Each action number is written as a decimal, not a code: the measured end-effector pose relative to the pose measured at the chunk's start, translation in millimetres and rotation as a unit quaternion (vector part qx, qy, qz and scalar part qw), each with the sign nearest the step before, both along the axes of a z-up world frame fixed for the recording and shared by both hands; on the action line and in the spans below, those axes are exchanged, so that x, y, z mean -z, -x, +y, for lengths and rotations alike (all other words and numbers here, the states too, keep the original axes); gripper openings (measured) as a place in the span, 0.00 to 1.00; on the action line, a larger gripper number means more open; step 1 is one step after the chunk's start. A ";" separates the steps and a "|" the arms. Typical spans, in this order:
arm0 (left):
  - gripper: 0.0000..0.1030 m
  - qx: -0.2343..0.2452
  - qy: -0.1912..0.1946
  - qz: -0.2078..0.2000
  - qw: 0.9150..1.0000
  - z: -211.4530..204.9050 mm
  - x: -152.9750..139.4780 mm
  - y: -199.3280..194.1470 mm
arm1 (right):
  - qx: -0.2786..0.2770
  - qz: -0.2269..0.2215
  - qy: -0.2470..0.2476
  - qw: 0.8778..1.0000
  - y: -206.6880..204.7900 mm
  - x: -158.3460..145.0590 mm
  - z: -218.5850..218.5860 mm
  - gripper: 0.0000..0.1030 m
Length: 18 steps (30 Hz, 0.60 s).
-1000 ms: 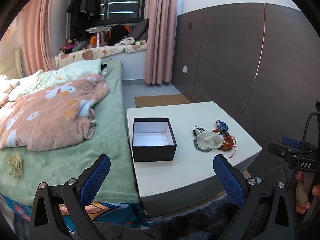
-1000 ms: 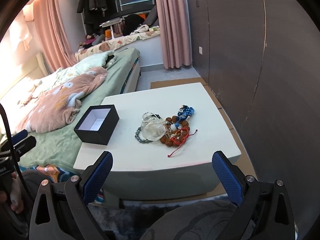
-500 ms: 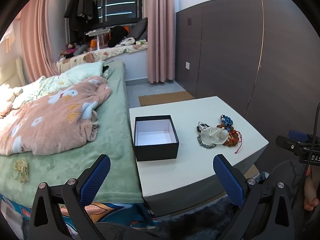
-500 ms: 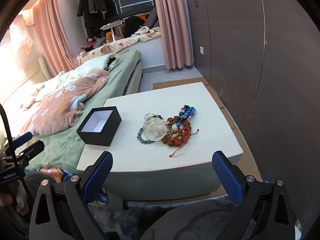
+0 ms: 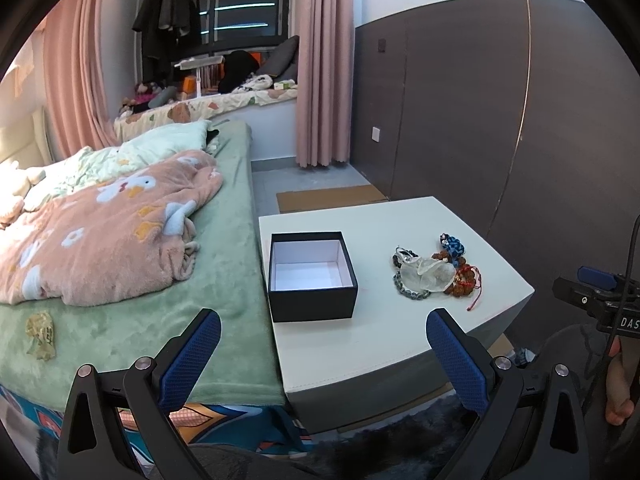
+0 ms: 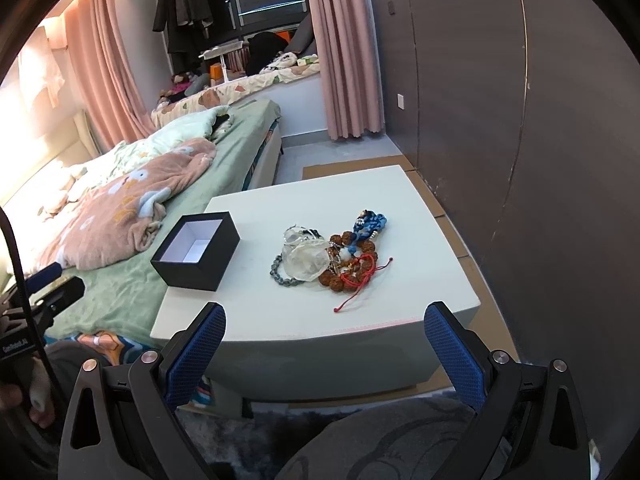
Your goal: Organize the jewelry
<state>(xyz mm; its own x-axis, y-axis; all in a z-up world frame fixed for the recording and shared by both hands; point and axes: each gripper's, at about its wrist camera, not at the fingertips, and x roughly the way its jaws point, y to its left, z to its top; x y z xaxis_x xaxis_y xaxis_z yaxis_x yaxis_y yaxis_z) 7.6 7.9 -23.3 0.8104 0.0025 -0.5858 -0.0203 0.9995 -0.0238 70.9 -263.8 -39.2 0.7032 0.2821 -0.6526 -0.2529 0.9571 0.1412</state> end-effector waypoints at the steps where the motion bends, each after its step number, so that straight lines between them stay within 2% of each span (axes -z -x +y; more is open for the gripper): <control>1: 0.99 0.000 0.000 -0.001 1.000 0.1 0.2 0.2 | 0.001 -0.001 0.001 1.000 -0.1 -0.4 -0.3 0.97; 18: 0.99 -0.006 0.013 -0.009 1.000 14.2 1.8 6.9 | 0.007 0.005 0.014 1.000 1.3 -1.1 3.5 0.97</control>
